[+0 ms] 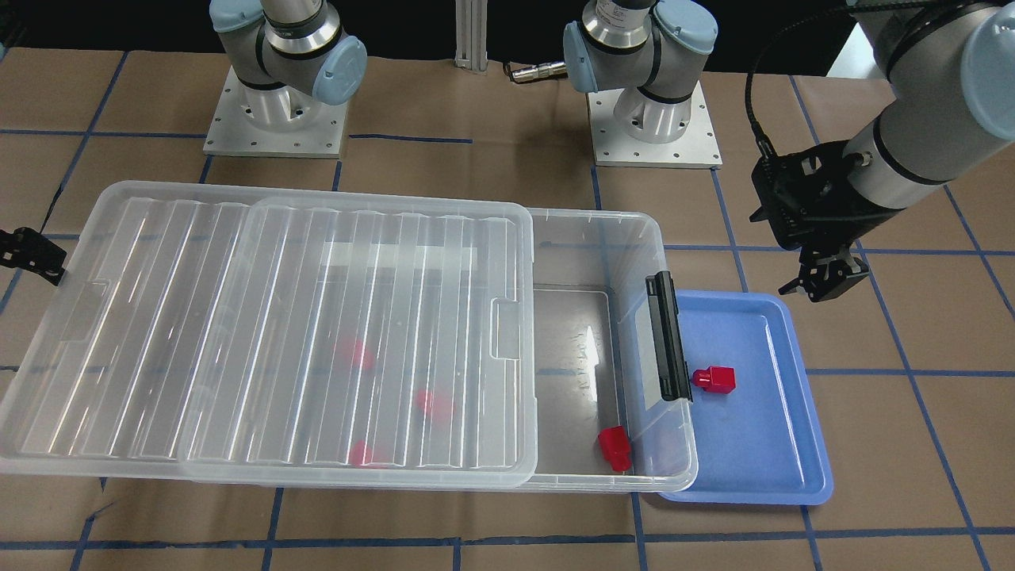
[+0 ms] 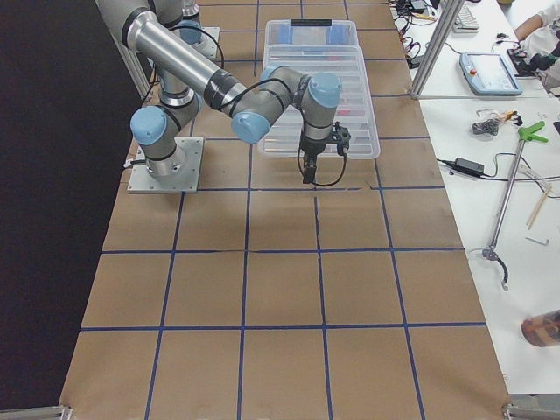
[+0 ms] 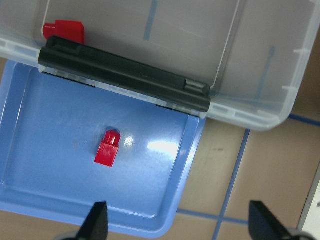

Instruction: Place red block in blue tray from box

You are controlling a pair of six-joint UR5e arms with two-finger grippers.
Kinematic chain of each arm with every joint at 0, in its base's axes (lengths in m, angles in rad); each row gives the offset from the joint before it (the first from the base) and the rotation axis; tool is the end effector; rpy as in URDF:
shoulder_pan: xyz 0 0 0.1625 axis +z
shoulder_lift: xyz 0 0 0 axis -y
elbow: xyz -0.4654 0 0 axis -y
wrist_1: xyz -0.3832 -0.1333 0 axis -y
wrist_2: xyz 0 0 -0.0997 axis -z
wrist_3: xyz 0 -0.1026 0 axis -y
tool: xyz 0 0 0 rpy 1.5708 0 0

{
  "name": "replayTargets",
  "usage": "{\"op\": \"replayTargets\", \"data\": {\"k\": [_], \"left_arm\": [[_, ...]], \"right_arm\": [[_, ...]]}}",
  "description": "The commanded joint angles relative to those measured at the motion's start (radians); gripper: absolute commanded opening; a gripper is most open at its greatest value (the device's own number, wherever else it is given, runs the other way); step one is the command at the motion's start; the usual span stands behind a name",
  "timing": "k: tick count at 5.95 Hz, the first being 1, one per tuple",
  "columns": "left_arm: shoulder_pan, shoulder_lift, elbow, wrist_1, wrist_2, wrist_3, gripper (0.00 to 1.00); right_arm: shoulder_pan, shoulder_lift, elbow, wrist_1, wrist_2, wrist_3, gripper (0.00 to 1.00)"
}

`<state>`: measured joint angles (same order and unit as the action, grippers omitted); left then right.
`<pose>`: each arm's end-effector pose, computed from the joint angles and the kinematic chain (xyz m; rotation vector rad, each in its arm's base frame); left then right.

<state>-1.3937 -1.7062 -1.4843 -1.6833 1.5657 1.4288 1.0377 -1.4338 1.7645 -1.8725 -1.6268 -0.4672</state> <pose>-0.0388 -0.5428 0.4876 -1.7671 -2.4460 -0.1640 -0.1558 -0.5150 0.3938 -0.1010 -3.1037 -0.0812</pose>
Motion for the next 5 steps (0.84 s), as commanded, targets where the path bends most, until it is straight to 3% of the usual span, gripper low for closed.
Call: {"op": "replayTargets", "data": {"k": [1, 3, 5], "left_arm": [[-0.156, 0.008, 0.004, 0.008, -0.004, -0.503, 0.98], [-0.258, 0.000, 0.056, 0.042, 0.010, -0.853, 0.98], [-0.257, 0.037, 0.105, 0.060, 0.013, -1.160, 0.98]], "right_arm": [[0.021, -0.005, 0.013, 0.000, 0.015, 0.001, 1.00], [0.036, -0.007, 0.027, -0.001, 0.019, 0.002, 1.00], [0.083, -0.020, 0.041, -0.001, 0.019, 0.030, 1.00]]}}
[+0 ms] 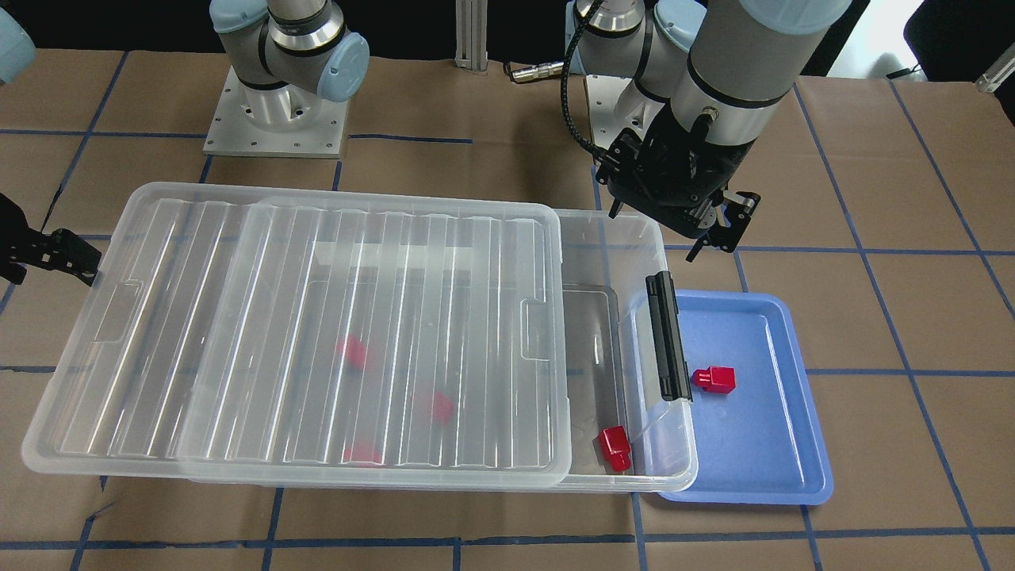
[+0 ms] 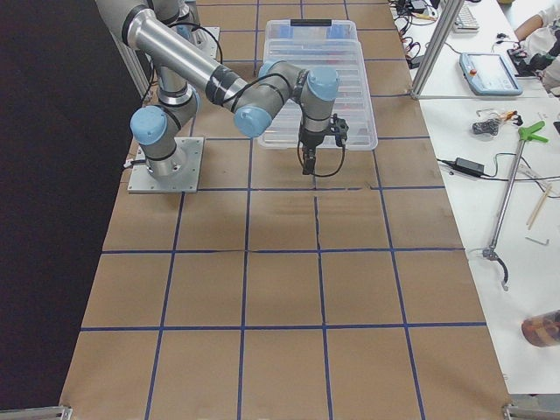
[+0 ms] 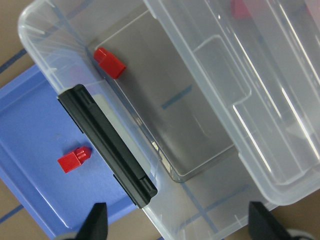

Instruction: Place red block in blue tray from box

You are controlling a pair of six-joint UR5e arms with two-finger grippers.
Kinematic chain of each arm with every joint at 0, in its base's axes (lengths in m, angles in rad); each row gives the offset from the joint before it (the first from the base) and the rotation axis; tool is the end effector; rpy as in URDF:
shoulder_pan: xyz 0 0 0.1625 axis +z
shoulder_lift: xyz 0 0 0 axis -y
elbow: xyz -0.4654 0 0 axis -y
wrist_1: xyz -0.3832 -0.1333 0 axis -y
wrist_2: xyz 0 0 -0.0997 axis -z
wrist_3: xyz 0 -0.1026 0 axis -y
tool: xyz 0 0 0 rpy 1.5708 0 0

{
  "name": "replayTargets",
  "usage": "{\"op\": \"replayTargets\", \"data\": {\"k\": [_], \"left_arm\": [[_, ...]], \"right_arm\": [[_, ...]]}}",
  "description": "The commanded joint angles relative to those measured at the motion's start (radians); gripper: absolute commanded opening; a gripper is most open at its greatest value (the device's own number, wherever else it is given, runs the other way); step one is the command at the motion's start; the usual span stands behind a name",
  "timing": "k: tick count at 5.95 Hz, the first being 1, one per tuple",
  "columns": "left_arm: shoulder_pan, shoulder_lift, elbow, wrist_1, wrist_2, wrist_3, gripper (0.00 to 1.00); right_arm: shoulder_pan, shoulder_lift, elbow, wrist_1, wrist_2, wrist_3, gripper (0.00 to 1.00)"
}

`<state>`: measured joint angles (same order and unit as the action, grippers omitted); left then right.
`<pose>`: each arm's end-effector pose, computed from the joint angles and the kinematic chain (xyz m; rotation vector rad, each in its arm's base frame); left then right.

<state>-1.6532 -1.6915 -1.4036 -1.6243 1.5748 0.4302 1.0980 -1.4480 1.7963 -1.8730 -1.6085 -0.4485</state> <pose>-0.1767 -0.5250 0.5390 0.7957 3.0363 0.0119 -0.1179 -0.5148 0.3866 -0.0366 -3.1268 -0.0908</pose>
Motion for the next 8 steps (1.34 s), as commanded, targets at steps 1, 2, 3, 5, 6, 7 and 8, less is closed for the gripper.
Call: {"op": "replayTargets", "data": {"k": [1, 2, 3, 5, 6, 7, 8], "left_arm": [[0.035, 0.019, 0.044, -0.005, -0.004, -0.206, 0.98], [0.042, 0.026, 0.051, -0.006, 0.002, -0.288, 0.98], [0.041, 0.042, 0.019, -0.026, -0.007, -0.339, 0.98], [0.039, 0.046, 0.015, -0.029, 0.005, -0.373, 0.98], [0.039, 0.050, 0.017, -0.025, 0.004, -0.372, 0.98], [0.039, 0.050, 0.017, -0.023, 0.002, -0.370, 0.98], [0.039, 0.052, 0.021, -0.022, 0.001, -0.370, 0.98]], "right_arm": [[0.031, -0.012, 0.023, -0.003, 0.002, 0.014, 1.00], [0.033, -0.029, 0.037, 0.001, 0.049, 0.063, 1.00], [0.048, -0.037, 0.052, 0.002, 0.053, 0.065, 1.00], [0.103, -0.035, 0.055, 0.001, 0.059, 0.105, 1.00], [0.106, -0.037, 0.063, 0.002, 0.087, 0.114, 1.00], [0.114, -0.043, 0.069, 0.002, 0.088, 0.117, 1.00], [0.138, -0.043, 0.071, 0.002, 0.088, 0.126, 1.00]]}}
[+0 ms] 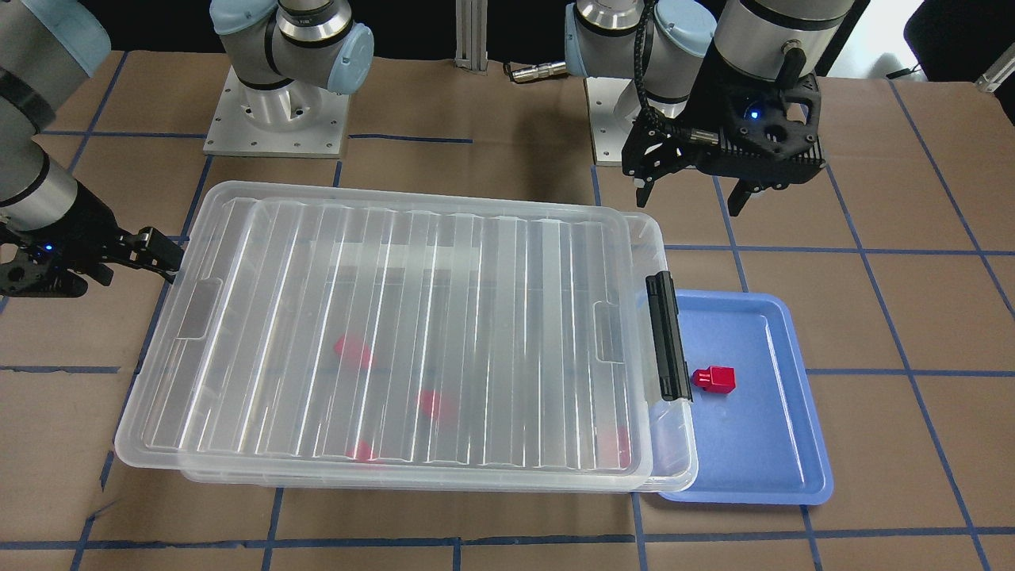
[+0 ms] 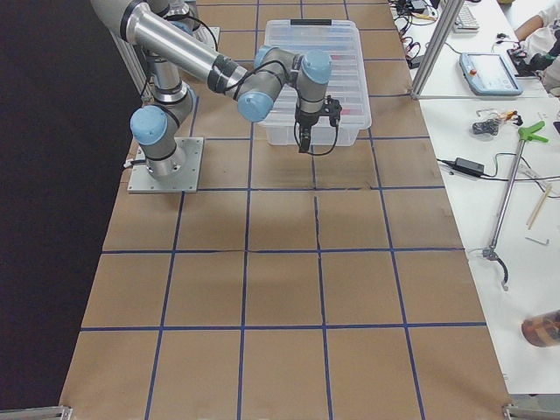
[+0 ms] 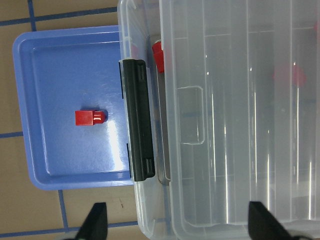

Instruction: Place red block in blue tray from box

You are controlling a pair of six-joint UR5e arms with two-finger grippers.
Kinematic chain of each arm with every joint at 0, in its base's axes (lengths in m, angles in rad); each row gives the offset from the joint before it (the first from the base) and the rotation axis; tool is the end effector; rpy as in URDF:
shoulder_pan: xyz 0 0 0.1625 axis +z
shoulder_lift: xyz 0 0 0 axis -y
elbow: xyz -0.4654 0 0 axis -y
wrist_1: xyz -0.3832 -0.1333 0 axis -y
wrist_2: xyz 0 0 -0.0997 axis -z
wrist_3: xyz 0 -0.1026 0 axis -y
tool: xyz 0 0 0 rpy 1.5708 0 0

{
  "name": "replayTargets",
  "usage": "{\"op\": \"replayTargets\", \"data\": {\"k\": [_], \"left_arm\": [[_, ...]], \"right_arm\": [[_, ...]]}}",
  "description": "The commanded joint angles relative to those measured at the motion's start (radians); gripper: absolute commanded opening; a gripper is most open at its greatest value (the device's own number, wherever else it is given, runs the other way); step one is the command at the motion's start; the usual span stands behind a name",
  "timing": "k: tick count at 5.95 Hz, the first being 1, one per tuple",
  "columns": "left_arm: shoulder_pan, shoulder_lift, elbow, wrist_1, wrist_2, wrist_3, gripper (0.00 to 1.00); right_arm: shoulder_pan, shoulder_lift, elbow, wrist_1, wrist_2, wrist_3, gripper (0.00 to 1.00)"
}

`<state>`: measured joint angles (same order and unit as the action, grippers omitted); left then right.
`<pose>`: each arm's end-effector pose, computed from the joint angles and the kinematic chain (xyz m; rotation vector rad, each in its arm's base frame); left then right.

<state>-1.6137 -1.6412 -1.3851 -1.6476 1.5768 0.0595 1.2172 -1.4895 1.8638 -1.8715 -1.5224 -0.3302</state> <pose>-0.1547 -0.5108 0.5721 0.1603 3.1306 -0.0603 -0.0387 -0.5041 0.3767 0.0387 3.0700 0.0816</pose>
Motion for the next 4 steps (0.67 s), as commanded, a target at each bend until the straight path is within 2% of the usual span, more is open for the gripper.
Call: {"op": "replayTargets", "data": {"k": [1, 4], "left_arm": [[0.000, 0.001, 0.005, 0.002, -0.003, 0.000, 0.98], [0.000, 0.003, 0.005, 0.003, -0.006, 0.000, 0.98]], "right_arm": [[0.040, -0.002, 0.002, -0.001, 0.002, 0.017, 1.00], [0.047, -0.002, 0.000, -0.001, 0.028, 0.017, 1.00]]}}
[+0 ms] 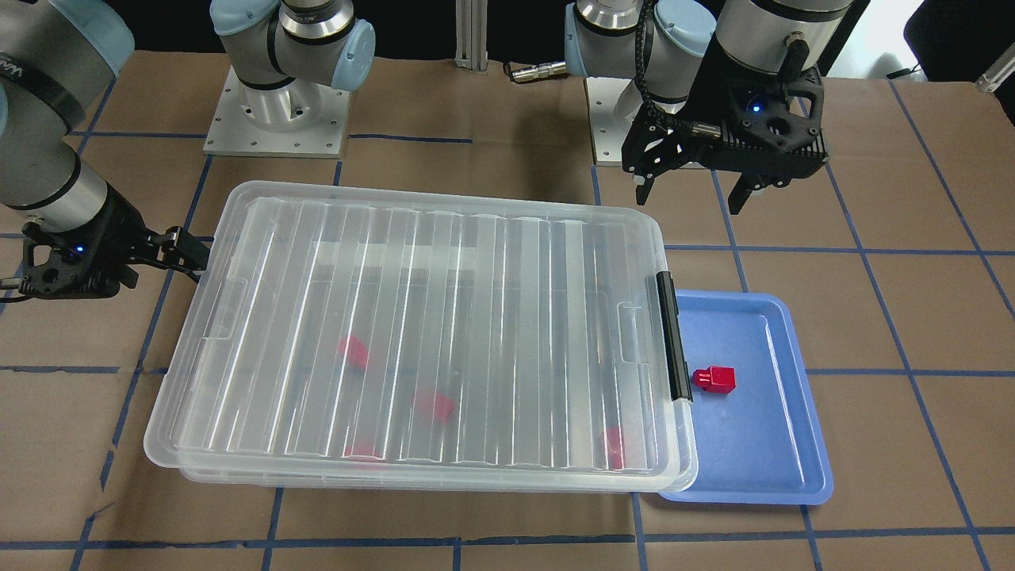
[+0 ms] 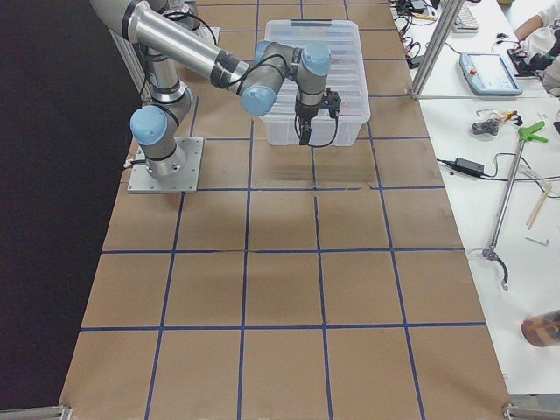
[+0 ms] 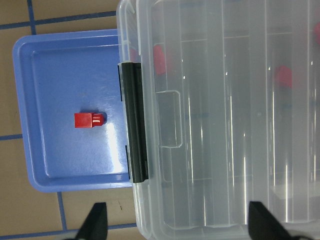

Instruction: Place red block in blue tray from box

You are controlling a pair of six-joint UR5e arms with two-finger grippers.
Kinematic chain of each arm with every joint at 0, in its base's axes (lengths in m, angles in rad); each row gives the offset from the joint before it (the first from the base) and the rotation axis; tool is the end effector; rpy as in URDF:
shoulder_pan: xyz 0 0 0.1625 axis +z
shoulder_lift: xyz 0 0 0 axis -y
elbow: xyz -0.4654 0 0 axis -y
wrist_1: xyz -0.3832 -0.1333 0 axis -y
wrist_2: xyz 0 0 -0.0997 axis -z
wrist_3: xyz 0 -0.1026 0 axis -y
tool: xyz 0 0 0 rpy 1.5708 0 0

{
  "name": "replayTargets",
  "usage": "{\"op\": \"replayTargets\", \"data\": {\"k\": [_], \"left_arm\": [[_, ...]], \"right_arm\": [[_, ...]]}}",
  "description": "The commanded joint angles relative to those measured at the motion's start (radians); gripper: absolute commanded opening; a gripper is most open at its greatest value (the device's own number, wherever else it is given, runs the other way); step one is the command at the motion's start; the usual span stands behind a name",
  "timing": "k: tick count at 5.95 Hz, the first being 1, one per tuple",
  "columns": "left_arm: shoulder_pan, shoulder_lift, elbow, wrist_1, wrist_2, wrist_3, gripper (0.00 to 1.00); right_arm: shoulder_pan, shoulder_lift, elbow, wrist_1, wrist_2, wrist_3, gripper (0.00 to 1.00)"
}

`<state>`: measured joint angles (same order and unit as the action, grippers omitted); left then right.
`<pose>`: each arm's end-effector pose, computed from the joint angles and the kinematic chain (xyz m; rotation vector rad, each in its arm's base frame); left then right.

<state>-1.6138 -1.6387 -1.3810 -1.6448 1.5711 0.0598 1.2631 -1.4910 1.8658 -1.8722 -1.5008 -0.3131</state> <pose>-0.1553 -0.5102 0.5757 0.1613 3.1358 -0.0752 -0.0132 -0.5054 0.3768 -0.0043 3.0517 0.0740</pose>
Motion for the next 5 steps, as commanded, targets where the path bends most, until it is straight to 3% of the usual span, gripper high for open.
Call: {"op": "replayTargets", "data": {"k": [1, 3, 5], "left_arm": [[0.000, -0.001, 0.002, 0.000, -0.002, 0.000, 0.98], [0.000, 0.000, 0.002, -0.001, -0.002, 0.002, 0.98], [0.000, -0.001, 0.002, -0.001, -0.002, 0.002, 0.98]], "right_arm": [[0.001, -0.002, -0.016, -0.002, 0.002, 0.000, 1.00], [0.005, -0.044, -0.091, 0.017, -0.007, 0.002, 1.00], [0.079, -0.071, -0.216, 0.198, -0.012, 0.154, 1.00]]}}
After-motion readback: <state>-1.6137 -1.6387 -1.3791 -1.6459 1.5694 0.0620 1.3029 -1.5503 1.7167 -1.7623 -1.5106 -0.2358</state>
